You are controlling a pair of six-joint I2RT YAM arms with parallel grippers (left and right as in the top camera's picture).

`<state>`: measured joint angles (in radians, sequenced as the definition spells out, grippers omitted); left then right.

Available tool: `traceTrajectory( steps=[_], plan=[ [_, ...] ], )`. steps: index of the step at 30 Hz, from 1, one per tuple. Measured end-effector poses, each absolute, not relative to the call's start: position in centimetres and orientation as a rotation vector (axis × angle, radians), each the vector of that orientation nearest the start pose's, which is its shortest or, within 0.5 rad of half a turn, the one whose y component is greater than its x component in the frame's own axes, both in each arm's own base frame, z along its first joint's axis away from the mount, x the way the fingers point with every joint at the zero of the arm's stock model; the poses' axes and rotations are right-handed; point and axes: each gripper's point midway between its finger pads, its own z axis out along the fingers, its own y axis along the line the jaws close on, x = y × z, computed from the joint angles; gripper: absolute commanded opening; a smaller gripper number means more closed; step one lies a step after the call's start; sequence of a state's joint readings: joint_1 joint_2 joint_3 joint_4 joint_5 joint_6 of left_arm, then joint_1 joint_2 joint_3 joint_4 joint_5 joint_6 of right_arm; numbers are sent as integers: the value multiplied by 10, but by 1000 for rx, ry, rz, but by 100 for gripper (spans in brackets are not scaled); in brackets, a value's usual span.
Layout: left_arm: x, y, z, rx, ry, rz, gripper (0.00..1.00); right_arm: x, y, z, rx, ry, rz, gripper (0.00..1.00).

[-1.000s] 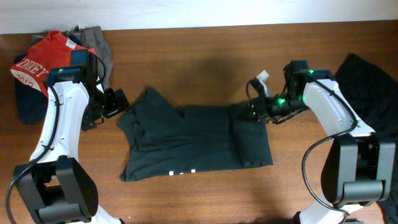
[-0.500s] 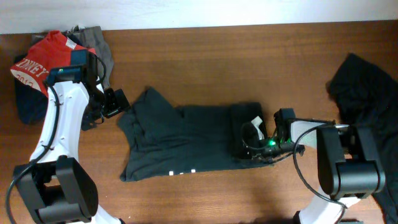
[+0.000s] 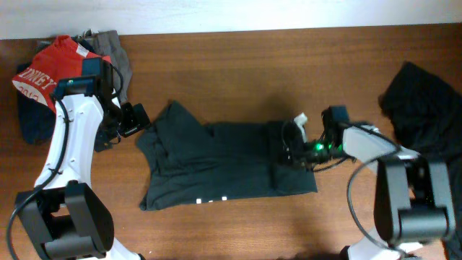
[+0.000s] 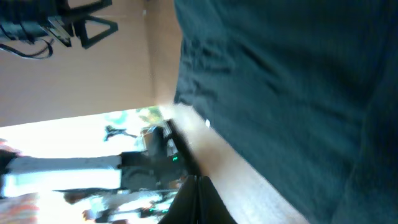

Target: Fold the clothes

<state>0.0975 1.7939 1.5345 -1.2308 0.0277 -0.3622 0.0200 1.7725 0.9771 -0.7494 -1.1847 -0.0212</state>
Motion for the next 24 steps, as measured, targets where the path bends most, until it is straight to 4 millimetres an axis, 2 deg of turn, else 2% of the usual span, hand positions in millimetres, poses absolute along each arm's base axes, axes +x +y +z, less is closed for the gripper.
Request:
traceTrajectory(
  steps=[2,4,8,12,16,22,24],
  plan=[
    [349,29,121,-696,2984,-58,99,304,160,117,-134,2561,1631,8],
    [349,29,121,-697,2985,-58,99,310,154,116,-127,2582,1560,9],
    [350,29,121,-696,2982,-59,99,301,151,84,-93,2685,1507,8],
    [351,29,121,-692,2978,-59,99,277,160,29,-48,2836,1551,7],
    [351,28,121,-686,2979,-60,99,268,165,3,-31,2885,1606,4],
    [351,26,121,-679,2981,-60,99,269,166,5,-34,2875,1618,4],
    [351,26,121,-679,2981,-60,99,271,165,12,-35,2880,1608,4]
  ],
)
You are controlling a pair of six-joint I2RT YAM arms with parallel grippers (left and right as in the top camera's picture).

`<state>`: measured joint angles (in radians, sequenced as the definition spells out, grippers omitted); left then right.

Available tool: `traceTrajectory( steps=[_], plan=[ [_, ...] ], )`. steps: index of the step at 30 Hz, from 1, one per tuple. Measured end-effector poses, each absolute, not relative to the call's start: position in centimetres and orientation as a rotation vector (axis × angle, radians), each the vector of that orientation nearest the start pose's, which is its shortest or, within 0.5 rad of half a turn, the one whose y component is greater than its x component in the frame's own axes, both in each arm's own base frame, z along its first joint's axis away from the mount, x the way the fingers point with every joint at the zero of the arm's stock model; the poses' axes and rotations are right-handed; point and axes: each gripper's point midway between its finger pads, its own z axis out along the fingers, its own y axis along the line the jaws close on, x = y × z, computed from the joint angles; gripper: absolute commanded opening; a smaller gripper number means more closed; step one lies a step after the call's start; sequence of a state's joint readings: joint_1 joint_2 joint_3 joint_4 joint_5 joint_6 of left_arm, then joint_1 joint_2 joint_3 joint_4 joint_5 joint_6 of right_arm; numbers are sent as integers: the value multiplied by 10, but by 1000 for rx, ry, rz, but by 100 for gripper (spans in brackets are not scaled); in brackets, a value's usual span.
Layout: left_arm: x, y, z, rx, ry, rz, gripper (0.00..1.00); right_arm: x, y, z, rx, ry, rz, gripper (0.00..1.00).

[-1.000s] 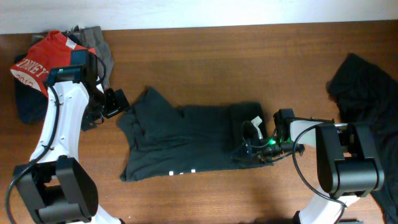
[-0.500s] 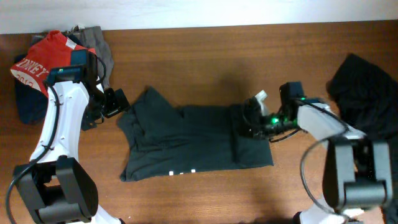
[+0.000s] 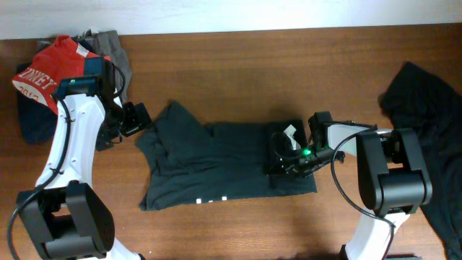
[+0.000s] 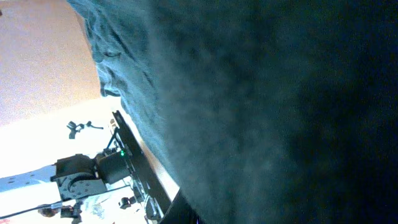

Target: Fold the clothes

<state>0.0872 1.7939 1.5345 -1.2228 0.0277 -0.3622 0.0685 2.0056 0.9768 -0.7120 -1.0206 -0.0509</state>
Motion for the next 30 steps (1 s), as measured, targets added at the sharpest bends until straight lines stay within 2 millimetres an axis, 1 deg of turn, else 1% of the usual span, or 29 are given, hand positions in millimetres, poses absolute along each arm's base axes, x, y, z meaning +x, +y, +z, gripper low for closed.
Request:
traceTrajectory(
  steps=[1,2,3,4,5,6,7,8,9,10,11,12,14,15,17,18,19,22,28,29,30],
  plan=[
    [351,26,121,-679,2981,-60,99,273,165,20,-43,2873,1598,4],
    [351,26,121,-679,2981,-60,99,280,165,34,-78,2842,1574,9],
    [351,26,121,-679,2981,-60,99,290,166,50,-124,2794,1550,26],
    [351,26,121,-679,2981,-60,99,302,167,70,-171,2741,1517,38],
    [352,26,121,-679,2980,-60,99,307,167,80,-188,2723,1500,54],
    [352,26,121,-679,2979,-61,99,319,166,102,-239,2667,1447,62],
    [352,26,121,-678,2977,-61,99,327,166,115,-267,2636,1413,71],
    [354,26,121,-677,2970,-62,99,335,165,128,-294,2603,1373,74],
    [355,26,122,-676,2967,-63,99,340,164,135,-309,2585,1345,74],
    [356,26,122,-675,2964,-64,99,345,163,140,-326,2569,1310,73],
    [357,26,122,-674,2958,-65,99,353,159,141,-336,2561,1246,71],
    [358,26,122,-670,2955,-67,99,355,158,140,-339,2562,1225,68],
    [361,25,122,-666,2946,-72,99,362,155,134,-342,2560,1178,59],
    [361,24,122,-663,2946,-73,99,362,155,132,-343,2565,1176,50],
    [361,22,122,-654,2948,-73,99,364,155,121,-325,2590,1185,23],
    [361,20,122,-644,2951,-74,99,365,155,107,-311,2618,1204,4],
    [361,17,122,-634,2953,-74,99,366,157,95,-296,2640,1229,4],
    [361,12,120,-615,2966,-75,99,365,164,69,-260,2660,1358,4],
    [355,6,105,-603,3034,-61,99,351,178,17,-134,2704,1650,4],
    [354,6,105,-604,3038,-61,99,349,179,12,-116,2706,1681,4],
    [354,5,104,-599,3043,-66,99,349,180,13,-110,2694,1707,9]
  ],
)
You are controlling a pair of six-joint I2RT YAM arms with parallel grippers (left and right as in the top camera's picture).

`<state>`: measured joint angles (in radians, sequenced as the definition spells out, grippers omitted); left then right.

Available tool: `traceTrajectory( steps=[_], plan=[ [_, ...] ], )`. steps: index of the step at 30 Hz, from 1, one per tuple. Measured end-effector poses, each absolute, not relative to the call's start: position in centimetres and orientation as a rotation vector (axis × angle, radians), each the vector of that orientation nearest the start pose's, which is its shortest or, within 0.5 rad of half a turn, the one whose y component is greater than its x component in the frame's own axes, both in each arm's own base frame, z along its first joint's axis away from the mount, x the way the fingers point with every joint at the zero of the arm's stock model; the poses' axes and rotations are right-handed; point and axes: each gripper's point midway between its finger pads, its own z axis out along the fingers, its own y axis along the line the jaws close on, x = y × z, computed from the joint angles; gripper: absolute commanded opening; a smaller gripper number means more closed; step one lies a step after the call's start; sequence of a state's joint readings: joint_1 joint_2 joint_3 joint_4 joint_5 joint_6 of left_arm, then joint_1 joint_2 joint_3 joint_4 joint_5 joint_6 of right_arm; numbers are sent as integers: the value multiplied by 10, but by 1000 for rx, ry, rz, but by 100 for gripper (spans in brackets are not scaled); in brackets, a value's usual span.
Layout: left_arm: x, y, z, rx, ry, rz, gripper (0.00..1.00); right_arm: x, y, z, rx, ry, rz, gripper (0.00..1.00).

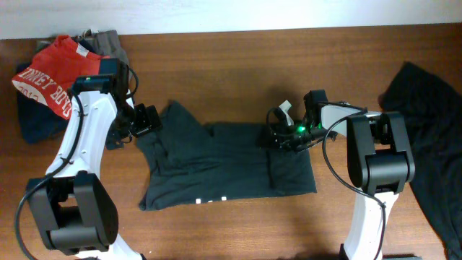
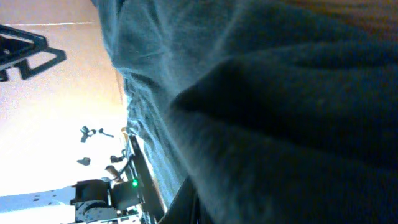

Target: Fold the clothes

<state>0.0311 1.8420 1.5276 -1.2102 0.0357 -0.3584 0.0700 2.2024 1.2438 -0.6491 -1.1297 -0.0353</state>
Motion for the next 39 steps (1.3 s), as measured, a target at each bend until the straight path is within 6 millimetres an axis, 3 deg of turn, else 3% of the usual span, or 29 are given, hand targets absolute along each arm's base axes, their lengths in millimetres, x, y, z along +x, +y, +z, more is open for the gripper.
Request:
traceTrajectory(
  steps=[4,7,8,10,11,13,17,20,25,31,39],
  plan=[
    [361,-4,104,-520,3033,-150,99,348,181,21,-107,2688,1723,26],
    [362,-7,105,-491,3031,-178,99,345,173,38,-104,2780,1587,35],
    [363,-8,105,-479,3029,-184,99,348,163,56,-121,2838,1424,47],
    [368,-8,105,-452,3015,-195,99,356,150,82,-158,2855,1223,90],
    [370,-8,105,-447,3006,-198,99,360,138,105,-161,2861,1062,99],
    [372,0,106,-467,2994,-203,99,366,120,147,-190,2802,844,99],
    [365,28,94,-521,2994,-241,99,354,102,174,-179,2787,675,99],
    [361,29,78,-487,2979,-398,99,351,97,167,-163,2826,631,99],
    [343,10,53,-431,2993,-600,99,351,94,157,-153,2862,606,99],
    [319,-6,15,-435,3034,-722,99,349,93,155,-150,2876,602,99],
    [329,-14,17,-395,2932,-806,99,346,92,154,-146,2888,599,99]
  ],
)
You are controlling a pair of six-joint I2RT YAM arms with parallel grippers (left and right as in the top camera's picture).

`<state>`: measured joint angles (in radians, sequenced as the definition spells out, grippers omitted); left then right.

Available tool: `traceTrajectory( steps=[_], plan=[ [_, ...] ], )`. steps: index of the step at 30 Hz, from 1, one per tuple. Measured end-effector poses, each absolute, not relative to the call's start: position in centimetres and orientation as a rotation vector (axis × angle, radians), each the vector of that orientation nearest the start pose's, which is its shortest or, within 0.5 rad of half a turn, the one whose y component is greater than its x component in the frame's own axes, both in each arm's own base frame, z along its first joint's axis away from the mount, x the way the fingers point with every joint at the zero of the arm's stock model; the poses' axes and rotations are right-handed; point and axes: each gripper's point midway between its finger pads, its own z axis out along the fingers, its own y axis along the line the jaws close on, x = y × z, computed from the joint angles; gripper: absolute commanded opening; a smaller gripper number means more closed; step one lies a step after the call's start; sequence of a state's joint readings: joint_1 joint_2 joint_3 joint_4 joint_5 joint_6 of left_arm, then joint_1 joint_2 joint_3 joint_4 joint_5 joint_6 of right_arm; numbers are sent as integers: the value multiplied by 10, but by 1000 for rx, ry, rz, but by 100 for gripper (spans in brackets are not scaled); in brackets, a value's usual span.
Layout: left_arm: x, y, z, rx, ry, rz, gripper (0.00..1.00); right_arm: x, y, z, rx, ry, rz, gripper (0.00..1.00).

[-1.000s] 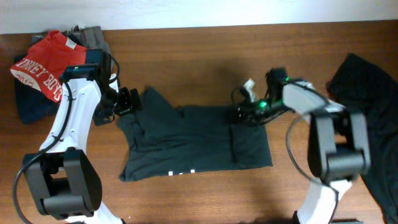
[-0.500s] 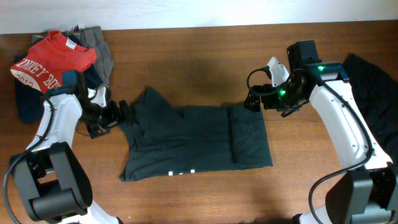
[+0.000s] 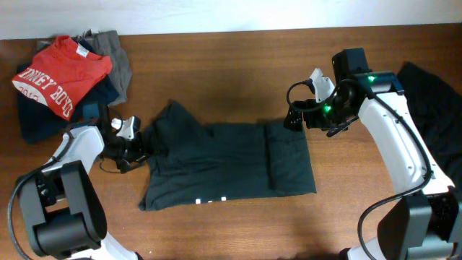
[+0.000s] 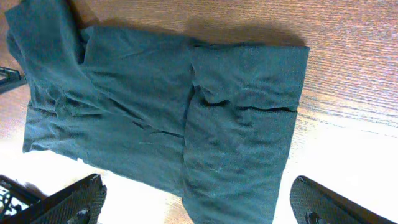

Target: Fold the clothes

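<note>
A dark green garment [image 3: 216, 162] lies spread on the brown table, its right part folded over as a panel [image 3: 292, 162]. The right wrist view looks down on the same garment [image 4: 155, 106] and its folded panel [image 4: 242, 124]. My right gripper [image 3: 296, 115] hangs above the panel's far corner. In its own view the right gripper [image 4: 196, 199] is open wide with nothing between the fingers [image 4: 81, 196]. My left gripper [image 3: 132, 146] sits low at the garment's left edge, against the cloth. Its jaws cannot be made out.
A pile with a red printed shirt [image 3: 61, 68] over grey and navy clothes sits at the back left corner. A black garment [image 3: 433, 101] lies at the right edge of the table [image 3: 216, 65].
My right gripper was down on the cloth at the panel's far edge; now it is raised, open and empty. My left gripper has moved from the garment's upper left corner down to its left edge.
The right gripper was low at the folded panel's right edge, then over the panel, then at its far edge, cloth filling its view. Now it hangs open above. The left gripper stayed by the garment's upper left corner, then dropped to the left edge. The garment's outline barely changed.
</note>
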<state>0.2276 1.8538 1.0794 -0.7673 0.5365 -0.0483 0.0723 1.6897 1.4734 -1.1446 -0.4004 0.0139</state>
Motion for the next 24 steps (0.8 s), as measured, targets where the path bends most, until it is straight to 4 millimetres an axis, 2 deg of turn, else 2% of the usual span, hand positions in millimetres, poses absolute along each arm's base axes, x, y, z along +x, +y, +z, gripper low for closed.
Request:
traceTrajectory(
  steps=[15,20,22,23,24],
  plan=[
    [329,-32,17,-388,2886,-977,99,346,93,155,-147,2887,611,99],
    [332,-57,18,-285,2882,-1036,99,344,93,155,-145,2894,612,99],
    [334,-71,18,-224,2886,-1040,89,343,93,154,-144,2898,613,99],
    [334,-76,17,-214,2892,-1033,77,343,93,154,-145,2899,613,99],
    [334,-80,15,-205,2903,-1010,70,343,93,154,-144,2901,614,99]
  ],
)
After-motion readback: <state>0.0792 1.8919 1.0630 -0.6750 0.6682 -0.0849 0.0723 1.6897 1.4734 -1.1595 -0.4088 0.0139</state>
